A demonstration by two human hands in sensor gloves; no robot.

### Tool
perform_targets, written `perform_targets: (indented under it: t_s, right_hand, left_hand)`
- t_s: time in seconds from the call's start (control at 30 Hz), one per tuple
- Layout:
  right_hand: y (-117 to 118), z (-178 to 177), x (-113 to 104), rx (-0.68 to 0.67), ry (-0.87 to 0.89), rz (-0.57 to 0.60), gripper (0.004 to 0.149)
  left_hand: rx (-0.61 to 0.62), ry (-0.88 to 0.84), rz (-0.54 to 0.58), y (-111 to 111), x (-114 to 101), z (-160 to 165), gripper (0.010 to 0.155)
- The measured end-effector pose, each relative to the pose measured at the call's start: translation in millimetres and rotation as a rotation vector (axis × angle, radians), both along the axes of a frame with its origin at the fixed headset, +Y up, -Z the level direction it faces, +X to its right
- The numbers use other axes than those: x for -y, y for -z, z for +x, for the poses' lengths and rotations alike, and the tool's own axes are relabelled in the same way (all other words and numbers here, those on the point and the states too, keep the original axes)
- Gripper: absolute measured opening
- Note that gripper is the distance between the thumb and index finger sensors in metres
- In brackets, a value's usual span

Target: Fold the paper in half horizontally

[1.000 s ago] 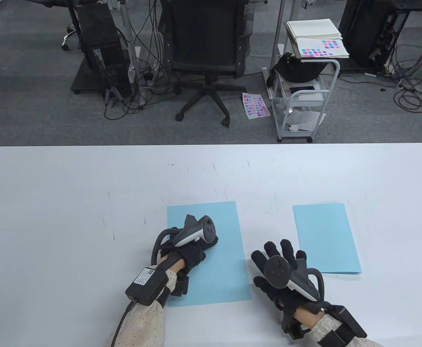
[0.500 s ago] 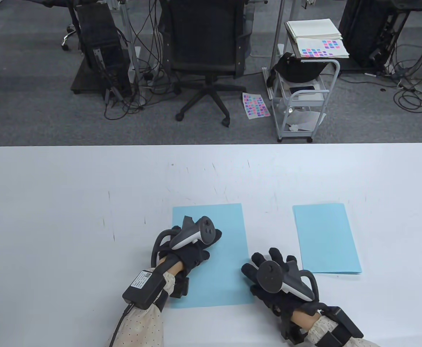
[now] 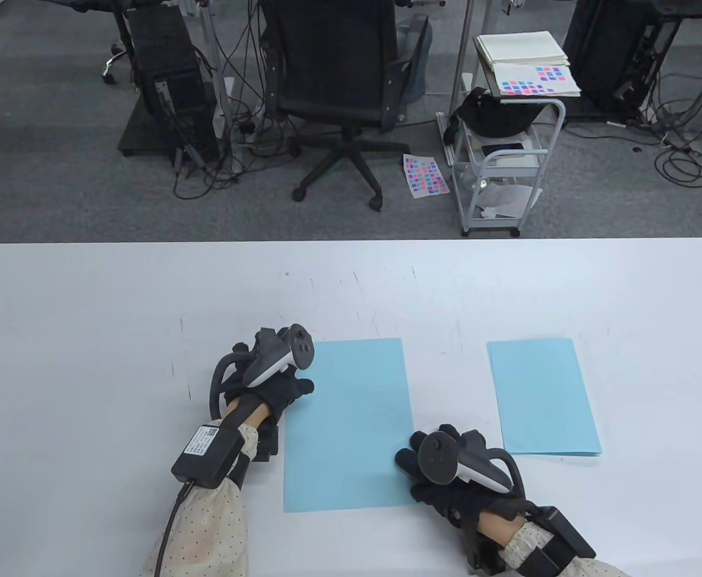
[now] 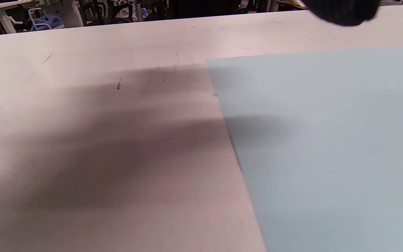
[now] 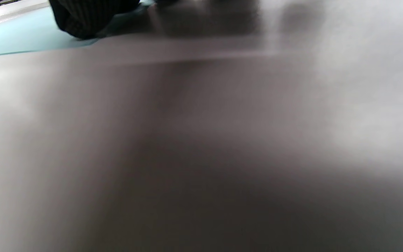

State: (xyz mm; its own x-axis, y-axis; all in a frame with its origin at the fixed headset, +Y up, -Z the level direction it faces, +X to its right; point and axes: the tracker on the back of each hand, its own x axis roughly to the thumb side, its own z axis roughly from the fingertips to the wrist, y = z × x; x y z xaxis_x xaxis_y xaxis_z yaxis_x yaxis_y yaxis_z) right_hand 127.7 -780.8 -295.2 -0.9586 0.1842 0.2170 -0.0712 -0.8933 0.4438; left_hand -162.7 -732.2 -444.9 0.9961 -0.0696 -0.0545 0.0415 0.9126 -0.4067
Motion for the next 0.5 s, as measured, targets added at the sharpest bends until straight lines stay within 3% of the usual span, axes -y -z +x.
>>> perform_targets:
  t_s: [0.23,0.5]
  right_hand:
    - [0.9,0.4,0.5,0.001,0.010,-0.016,0.062]
    - [2.0,0.5,1.6,0.002,0.016,-0.014,0.061]
  left_hand:
    - [-0.147,-0.022,-0.102,33.0,30.7,-16.0,0.087]
    - [-0.190,-0.032,-0.175,42.4,58.9,-20.8,0.081]
